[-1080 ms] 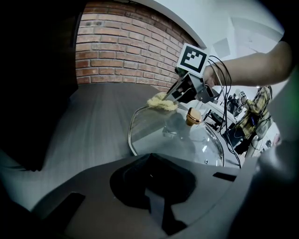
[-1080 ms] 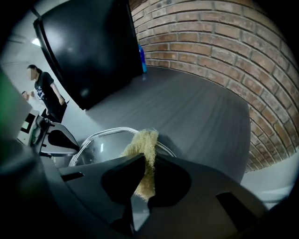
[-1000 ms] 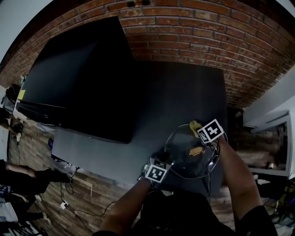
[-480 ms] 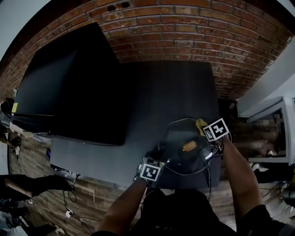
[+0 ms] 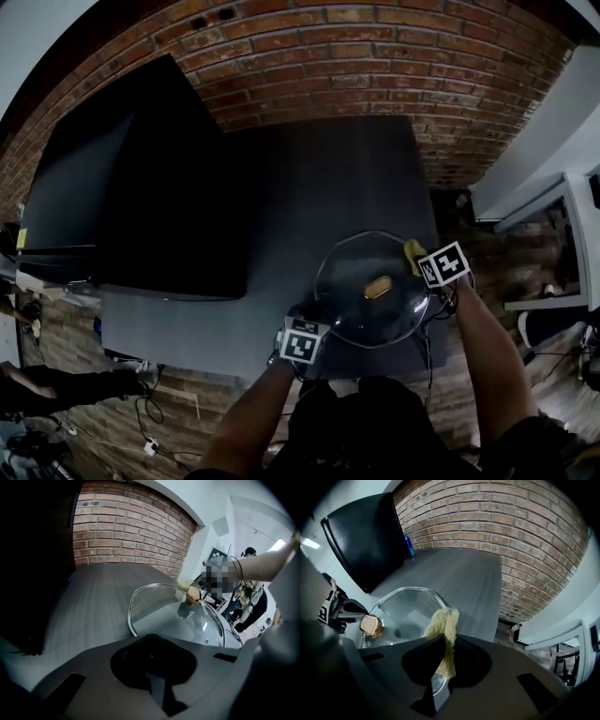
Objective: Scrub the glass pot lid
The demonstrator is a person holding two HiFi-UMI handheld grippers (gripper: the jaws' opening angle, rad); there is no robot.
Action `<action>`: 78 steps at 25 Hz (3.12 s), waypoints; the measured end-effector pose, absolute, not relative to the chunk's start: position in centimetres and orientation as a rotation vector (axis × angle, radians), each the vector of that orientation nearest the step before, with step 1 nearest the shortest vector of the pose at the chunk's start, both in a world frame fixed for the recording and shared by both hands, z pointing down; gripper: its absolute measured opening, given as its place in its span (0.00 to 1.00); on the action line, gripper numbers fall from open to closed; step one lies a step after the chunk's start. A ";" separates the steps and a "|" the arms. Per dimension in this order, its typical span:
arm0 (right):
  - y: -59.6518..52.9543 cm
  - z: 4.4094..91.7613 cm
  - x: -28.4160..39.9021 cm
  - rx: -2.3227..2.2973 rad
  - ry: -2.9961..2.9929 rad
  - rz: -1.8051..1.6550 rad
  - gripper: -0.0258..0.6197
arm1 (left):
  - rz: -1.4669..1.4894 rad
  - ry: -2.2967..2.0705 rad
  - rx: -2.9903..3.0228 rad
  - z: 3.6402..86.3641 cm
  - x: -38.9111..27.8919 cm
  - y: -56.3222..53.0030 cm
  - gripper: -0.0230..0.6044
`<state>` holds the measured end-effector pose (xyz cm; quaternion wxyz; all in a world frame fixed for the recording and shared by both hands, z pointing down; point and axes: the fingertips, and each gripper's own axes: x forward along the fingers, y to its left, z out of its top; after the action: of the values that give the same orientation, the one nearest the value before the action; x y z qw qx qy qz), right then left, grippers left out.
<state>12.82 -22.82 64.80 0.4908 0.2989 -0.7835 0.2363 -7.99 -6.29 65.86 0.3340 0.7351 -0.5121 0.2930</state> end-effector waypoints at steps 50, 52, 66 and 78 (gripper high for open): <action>-3.0 65.0 12.1 1.290 -1.901 0.776 0.12 | 0.933 -1.005 2.237 66.2 -8.2 -6.1 0.09; -2.4 65.0 11.0 1.303 -1.910 0.782 0.12 | 0.940 -0.994 2.247 66.2 -8.2 -6.1 0.09; -0.9 64.4 2.0 1.188 -2.015 0.720 0.12 | 0.981 -0.965 2.276 66.1 -8.1 -5.8 0.09; -1.9 64.7 -3.3 1.027 -2.053 0.660 0.12 | 0.966 -0.933 2.288 65.8 -7.8 -5.7 0.09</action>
<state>-3.32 -1.87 64.67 0.3675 0.3998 -0.7994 0.2570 -7.81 -5.71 65.77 0.2417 0.8368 -0.3413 0.3534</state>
